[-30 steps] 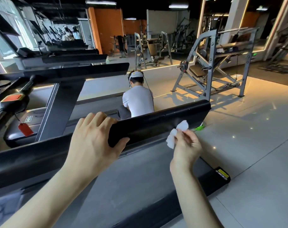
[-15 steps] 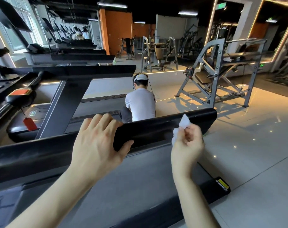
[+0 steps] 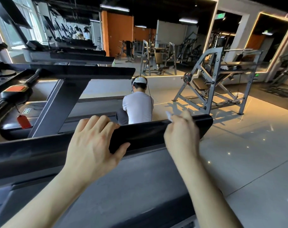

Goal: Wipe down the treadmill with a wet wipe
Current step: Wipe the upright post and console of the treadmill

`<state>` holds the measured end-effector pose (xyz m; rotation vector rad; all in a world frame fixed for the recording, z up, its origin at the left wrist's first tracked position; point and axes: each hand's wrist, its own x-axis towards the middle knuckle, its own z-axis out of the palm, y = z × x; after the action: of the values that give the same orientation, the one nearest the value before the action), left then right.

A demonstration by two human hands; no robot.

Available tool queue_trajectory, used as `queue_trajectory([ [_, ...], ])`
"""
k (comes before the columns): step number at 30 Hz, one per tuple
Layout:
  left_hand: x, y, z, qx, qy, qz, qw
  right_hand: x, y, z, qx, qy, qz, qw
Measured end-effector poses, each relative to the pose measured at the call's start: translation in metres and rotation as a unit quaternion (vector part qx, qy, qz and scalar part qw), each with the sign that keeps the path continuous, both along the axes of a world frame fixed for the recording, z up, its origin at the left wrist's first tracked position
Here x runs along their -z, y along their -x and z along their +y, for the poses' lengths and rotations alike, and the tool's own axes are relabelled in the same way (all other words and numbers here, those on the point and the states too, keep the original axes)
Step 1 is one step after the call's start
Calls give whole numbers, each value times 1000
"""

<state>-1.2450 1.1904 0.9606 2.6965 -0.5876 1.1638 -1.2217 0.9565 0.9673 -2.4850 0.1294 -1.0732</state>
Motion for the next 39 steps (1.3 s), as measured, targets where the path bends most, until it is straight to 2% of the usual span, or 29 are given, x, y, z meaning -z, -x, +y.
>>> queue_trajectory([
  [3, -5, 0, -3, -3, 14, 16, 1000, 2, 17, 43, -129, 59, -27, 990],
  [5, -10, 1, -6, -12, 7, 23, 1000, 3, 17, 43, -191, 102, -24, 976],
  [8, -17, -2, -10, -25, 8, 36, 999, 2, -3, -3, -128, 114, -7, 985],
  [12, -15, -7, -20, -15, 10, 50, 999, 14, -22, -67, -3, 29, -13, 999],
  [15, -8, -10, -23, -14, 6, 40, 999, 32, -20, -51, 45, -83, -83, 992],
  [18, -4, -10, -26, -20, 0, 21, 1000, 49, 1, 1, -52, -146, -170, 973],
  [21, -2, -9, -26, -24, -1, 15, 1000, 69, 20, 30, -202, -89, -196, 955],
  [23, -1, -8, -25, -27, 4, 16, 1000, 81, 14, 17, -227, -75, -179, 954],
  [25, -1, -7, -25, -27, 6, 15, 999, 88, 1, -7, -153, -160, -182, 958],
  [28, 0, -6, -26, -24, 6, 12, 1000, 85, -16, -40, -22, -339, -190, 921],
  [30, 0, -7, -27, -22, 6, 9, 1000, 87, -17, -34, 21, -375, -189, 907],
  [32, 1, -7, -26, -27, 2, 9, 1000, 97, -10, 0, -7, -377, -183, 908],
  [36, 1, -7, -24, -33, -6, 7, 999, 117, 27, 69, -209, -273, -157, 926],
  [37, 1, -7, -24, -33, -6, 8, 999, 122, 27, 68, -230, -256, -154, 926],
  [39, 1, -8, -24, -29, -4, 9, 1000, 124, 18, 50, -215, -306, -146, 916],
])
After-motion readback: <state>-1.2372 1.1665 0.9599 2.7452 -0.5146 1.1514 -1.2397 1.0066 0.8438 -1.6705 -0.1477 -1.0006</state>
